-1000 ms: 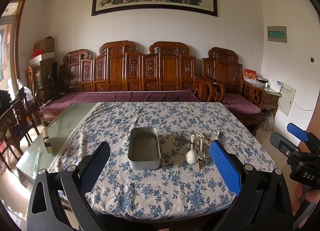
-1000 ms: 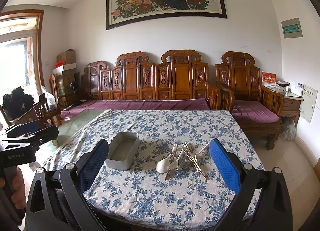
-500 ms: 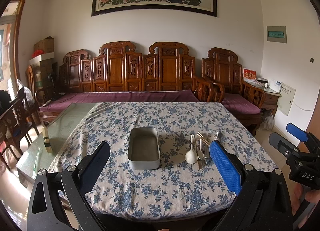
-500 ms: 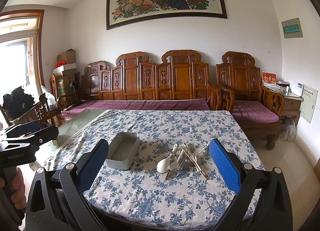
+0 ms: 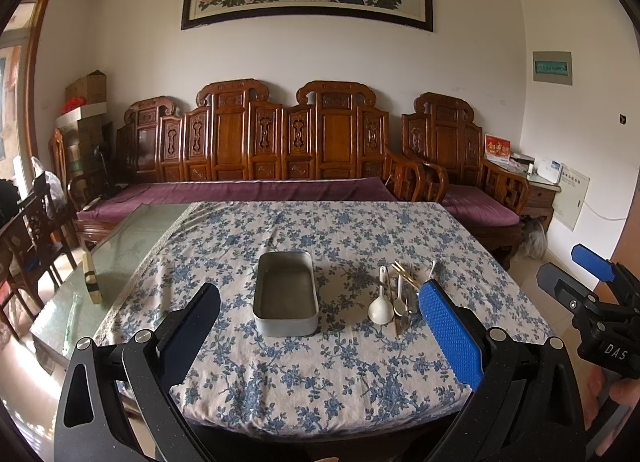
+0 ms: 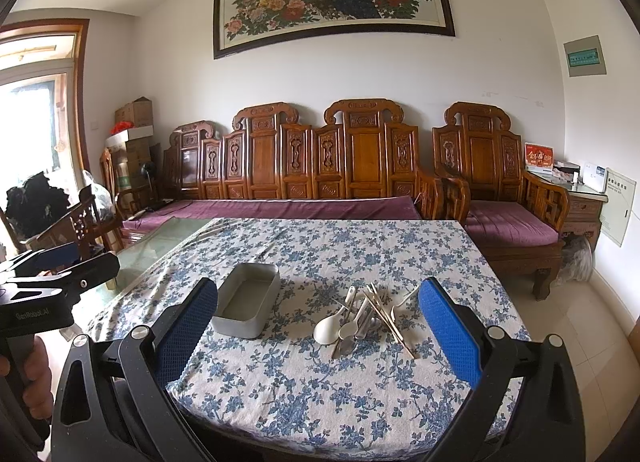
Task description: Organize utensils
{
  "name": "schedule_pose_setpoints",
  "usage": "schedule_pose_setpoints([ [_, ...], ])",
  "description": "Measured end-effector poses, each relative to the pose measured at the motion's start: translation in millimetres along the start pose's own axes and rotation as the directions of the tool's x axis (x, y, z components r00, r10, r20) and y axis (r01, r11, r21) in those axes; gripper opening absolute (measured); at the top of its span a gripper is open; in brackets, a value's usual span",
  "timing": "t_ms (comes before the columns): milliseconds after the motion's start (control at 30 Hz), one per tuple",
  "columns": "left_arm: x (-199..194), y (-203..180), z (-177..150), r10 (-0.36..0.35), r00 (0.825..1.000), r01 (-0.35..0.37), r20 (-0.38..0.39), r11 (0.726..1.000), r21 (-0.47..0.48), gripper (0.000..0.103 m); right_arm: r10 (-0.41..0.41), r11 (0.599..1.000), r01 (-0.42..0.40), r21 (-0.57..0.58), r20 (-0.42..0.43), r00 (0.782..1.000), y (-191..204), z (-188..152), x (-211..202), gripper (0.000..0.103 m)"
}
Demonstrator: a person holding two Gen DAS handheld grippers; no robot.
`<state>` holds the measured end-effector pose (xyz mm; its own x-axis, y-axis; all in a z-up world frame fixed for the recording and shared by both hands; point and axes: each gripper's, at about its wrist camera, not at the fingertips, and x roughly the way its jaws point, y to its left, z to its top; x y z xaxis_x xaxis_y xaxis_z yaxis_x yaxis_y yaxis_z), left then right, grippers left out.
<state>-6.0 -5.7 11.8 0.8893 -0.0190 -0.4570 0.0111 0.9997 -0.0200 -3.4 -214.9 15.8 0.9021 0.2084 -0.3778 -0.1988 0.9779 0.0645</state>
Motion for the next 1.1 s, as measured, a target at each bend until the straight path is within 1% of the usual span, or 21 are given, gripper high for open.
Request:
schedule_pose_setpoints([
  [167, 23.5, -3.9, -9.6, -0.012, 0.998, 0.014, -0.064, 1.0, 0.026, 0.097, -0.008, 1.0, 0.007, -0.014, -0.036, 0.999, -0.1, -5.8, 9.4, 0.101],
  [333, 52.8, -3.7, -20.8, -0.031, 0.992, 0.035, -0.122, 0.999, 0.033, 0.097, -0.007, 1.0, 0.007, -0.008, -0.081, 0.997, -13.3, -18.3, 32.1, 0.1],
  [600, 102.8, -8.7, -31.6, -0.057, 0.979, 0.072, -0.196, 0.995, 0.069, 0.097, -0.001, 1.0, -0.002, -0.017, -0.154, 0.988, -33.5, -40.7, 83.2, 0.088],
  [800, 139.7, -13.2, -39.0, -0.068, 0.967, 0.093, -0.245, 0.991, 0.092, 0.097, -0.001, 1.0, 0.0, -0.003, -0.219, 0.976, -52.9, -55.4, 122.6, 0.082],
  [933, 161.0, -20.4, -41.4, -0.087, 0.958, 0.122, -0.274, 0.986, 0.11, 0.097, -0.011, 1.0, 0.01, -0.004, -0.269, 0.963, -67.9, -64.6, 147.9, 0.078],
  [1067, 180.6, -30.3, -44.6, -0.1, 0.947, 0.144, -0.305, 0.982, 0.125, 0.097, -0.02, 1.0, 0.013, -0.023, -0.318, 0.948, -80.9, -71.9, 173.0, 0.07],
  [1100, 185.3, -32.9, -45.8, -0.103, 0.944, 0.15, -0.312, 0.98, 0.131, 0.097, -0.02, 1.0, 0.012, -0.027, -0.328, 0.944, -84.3, -74.1, 179.3, 0.067],
])
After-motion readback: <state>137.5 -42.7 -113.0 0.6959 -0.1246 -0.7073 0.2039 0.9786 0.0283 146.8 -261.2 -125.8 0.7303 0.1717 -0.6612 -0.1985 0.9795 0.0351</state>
